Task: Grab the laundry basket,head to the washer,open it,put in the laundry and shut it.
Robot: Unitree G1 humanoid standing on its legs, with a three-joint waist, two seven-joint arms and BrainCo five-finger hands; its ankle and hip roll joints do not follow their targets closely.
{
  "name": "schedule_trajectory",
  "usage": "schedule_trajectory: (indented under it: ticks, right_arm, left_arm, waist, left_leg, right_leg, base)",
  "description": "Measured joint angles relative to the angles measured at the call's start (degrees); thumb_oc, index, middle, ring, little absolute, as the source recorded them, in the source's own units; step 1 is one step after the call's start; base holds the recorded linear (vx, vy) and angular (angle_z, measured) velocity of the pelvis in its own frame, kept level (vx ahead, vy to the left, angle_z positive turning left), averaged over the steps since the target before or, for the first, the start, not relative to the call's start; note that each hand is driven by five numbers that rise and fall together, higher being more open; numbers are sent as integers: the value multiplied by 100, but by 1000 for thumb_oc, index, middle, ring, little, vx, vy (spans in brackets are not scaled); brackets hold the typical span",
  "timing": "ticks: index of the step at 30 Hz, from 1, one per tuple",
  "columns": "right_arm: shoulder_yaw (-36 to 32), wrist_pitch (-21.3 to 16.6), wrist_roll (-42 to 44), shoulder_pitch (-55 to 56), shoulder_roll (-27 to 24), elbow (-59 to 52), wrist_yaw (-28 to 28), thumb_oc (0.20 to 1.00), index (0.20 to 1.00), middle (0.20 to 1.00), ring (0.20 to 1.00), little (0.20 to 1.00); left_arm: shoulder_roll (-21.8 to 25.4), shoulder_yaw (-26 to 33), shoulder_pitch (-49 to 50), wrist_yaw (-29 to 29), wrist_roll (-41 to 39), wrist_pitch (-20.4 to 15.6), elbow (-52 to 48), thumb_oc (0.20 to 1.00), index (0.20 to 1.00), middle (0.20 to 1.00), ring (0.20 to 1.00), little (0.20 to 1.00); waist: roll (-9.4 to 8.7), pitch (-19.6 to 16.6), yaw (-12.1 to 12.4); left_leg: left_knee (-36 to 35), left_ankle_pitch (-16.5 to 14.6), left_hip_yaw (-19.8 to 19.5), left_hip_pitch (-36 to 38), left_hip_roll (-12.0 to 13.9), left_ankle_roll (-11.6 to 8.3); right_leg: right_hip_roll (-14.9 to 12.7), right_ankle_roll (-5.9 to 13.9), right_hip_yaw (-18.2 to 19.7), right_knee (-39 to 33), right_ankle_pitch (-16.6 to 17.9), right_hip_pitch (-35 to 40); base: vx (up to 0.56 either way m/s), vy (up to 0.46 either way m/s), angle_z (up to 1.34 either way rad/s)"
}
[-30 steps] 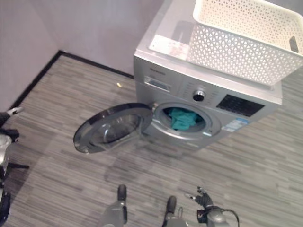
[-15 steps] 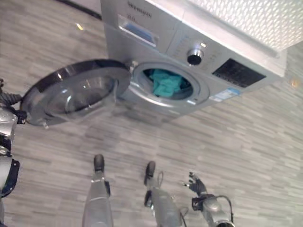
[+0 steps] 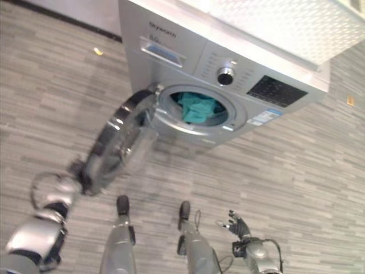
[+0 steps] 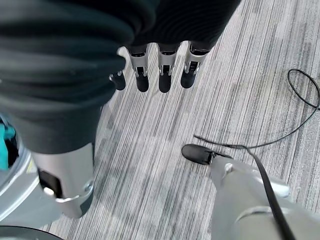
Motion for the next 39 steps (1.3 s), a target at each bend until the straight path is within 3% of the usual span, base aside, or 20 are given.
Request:
schedule_trajectory:
  ticks: [3,7,12,14,18,21,24,25,29,34,37,39]
  right_arm:
    - [-75,40,-92,72,28,78,10,1000,1000,1000,1000,1000]
    - [-88,54,-139,96,16,225,85,1000,1000,1000,1000,1000]
    - [-84,42,-141,338,-7,526,84,1000,1000,1000,1000,1000]
    - [-85,35,-148,414,-33,582,81,1000,1000,1000,1000,1000]
    - [-103,22,-193,433,-29,729,79,1000,1000,1000,1000,1000]
    - [-203,5,-204,480,-30,710,82,1000,1000,1000,1000,1000]
    - [-377,-8,-207,615,-23,746,91,1000,1000,1000,1000,1000]
    - [-484,-24,-206,700,-27,742,93,1000,1000,1000,1000,1000]
    - [-581,-19,-208,706,-42,862,134,1000,1000,1000,1000,1000]
    - [-741,-21,-208,762,-37,1024,249,1000,1000,1000,1000,1000]
    - [-1007,0,-207,897,6,1541,259,1000,1000,1000,1000,1000]
    - [-1071,35,-209,1039,20,1836,220,1000,1000,1000,1000,1000]
  left_arm:
    - [-674,-807,250,-253,6,-34,-296,1000,1000,1000,1000,1000]
    - [-1360,-1439,231,-455,-6,-180,-674,1000,1000,1000,1000,1000]
    - [-1381,-1993,198,-297,-1,-507,-1926,1000,1000,1000,1000,1000]
    - [-1341,-1803,195,-233,-10,-648,-1997,1000,1000,1000,1000,1000]
    - [-1082,-1810,414,-185,-155,-737,-2235,1000,1000,1000,1000,1000]
    - [-505,-1554,1063,-304,-190,-848,-2657,1000,1000,1000,1000,1000]
    - [-253,-1012,1719,-518,-432,-944,-2833,1000,1000,1000,1000,1000]
    - [-54,-783,2186,-576,-589,-976,-2950,1000,1000,1000,1000,1000]
    - [473,-535,3038,-892,-630,-1020,-2966,1000,1000,1000,1000,1000]
    - [300,-90,3637,-1209,-640,-1022,-2416,1000,1000,1000,1000,1000]
    - [-139,640,3790,-1181,-607,-995,-1284,1000,1000,1000,1000,1000]
    - [-329,909,3766,-1130,-448,-998,-545,1000,1000,1000,1000,1000]
  waist:
    - [6,-131,-1]
    - [162,-267,-219]
    - [561,-491,-292]
    - [688,-558,-287]
    - [778,-593,-284]
    - [876,-555,-272]
    - [1057,-576,-111]
    - [1192,-632,-97]
    - [1440,-738,89]
    - [1526,-855,201]
    - [1538,-1140,211]
    - [1551,-1322,351]
  left_leg:
    - [-4,-27,137,130,-15,37]
    - [-109,-25,273,443,15,32]
    - [-438,99,383,798,59,-22]
    - [-555,118,422,915,115,-47]
    - [-781,253,417,1030,173,-86]
    - [-1127,386,434,1436,188,-151]
    - [-1336,399,429,1725,176,-156]
    - [-1399,412,411,1825,171,-177]
    - [-1402,399,406,1945,143,-163]
    - [-1404,317,388,2220,116,-172]
    - [-1405,309,206,2333,111,-173]
    - [-1405,277,91,2405,112,-163]
  right_leg:
    - [-32,10,139,15,4,36]
    - [-20,17,287,30,-7,194]
    - [45,15,390,1,-25,329]
    - [70,24,431,-49,-40,380]
    - [168,-18,422,-118,-15,427]
    - [216,-41,360,-211,-10,719]
    - [209,-42,295,-212,-123,940]
    - [210,-29,277,-212,-167,1035]
    - [184,-23,254,-211,-204,1171]
    - [148,1,240,-214,-328,1463]
    - [156,-13,66,-215,-418,1694]
    - [161,1,-55,-241,-485,1828]
  base:
    - [34,10,-18]
    - [24,-17,-19]
    - [15,-25,-14]
    - [28,-26,-16]
    - [20,-4,-2]
    - [60,-3,2]
    - [50,-1,8]
    - [50,1,5]
    - [37,0,4]
    - [43,-23,4]
    - [29,-35,26]
    - [35,-30,26]
